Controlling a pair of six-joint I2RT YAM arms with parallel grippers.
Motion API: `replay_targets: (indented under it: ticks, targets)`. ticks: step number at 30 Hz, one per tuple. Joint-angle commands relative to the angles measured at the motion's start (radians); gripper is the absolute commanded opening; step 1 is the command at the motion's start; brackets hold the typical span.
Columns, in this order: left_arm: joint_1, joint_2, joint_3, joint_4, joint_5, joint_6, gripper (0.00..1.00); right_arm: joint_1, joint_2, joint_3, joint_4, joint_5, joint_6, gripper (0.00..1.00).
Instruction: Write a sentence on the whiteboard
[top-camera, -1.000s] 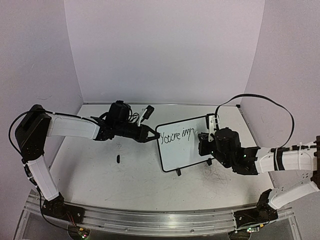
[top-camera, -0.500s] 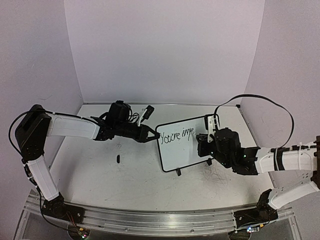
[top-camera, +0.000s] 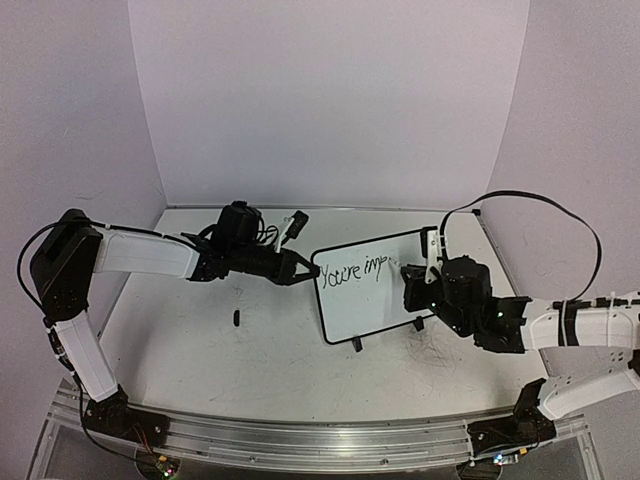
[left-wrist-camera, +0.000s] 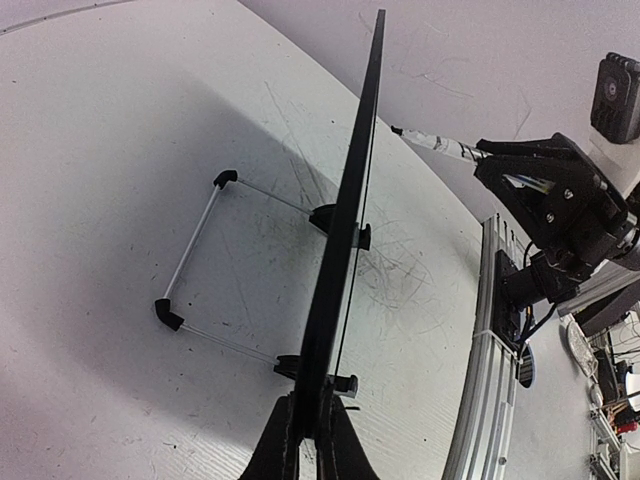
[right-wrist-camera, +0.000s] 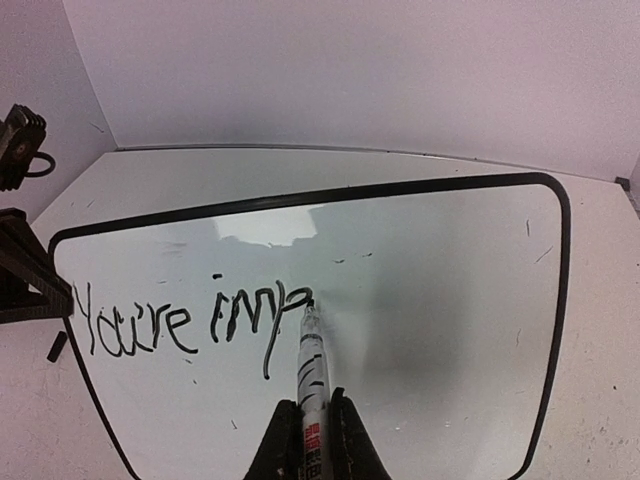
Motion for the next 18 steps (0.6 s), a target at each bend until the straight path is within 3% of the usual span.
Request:
replay_targets:
  ticks: [1, 18]
  targets:
    - [0.013, -0.022, 0.001, -0.05, -0.062, 0.03, 0.0, -0.011, -0.003, 0.007, 0.023, 0.03, -0.004, 0.0]
    - [0.013, -0.022, 0.001, -0.048, -0.061, 0.032, 0.0, -0.021, 0.044, 0.04, 0.069, 0.028, -0.035, 0.0]
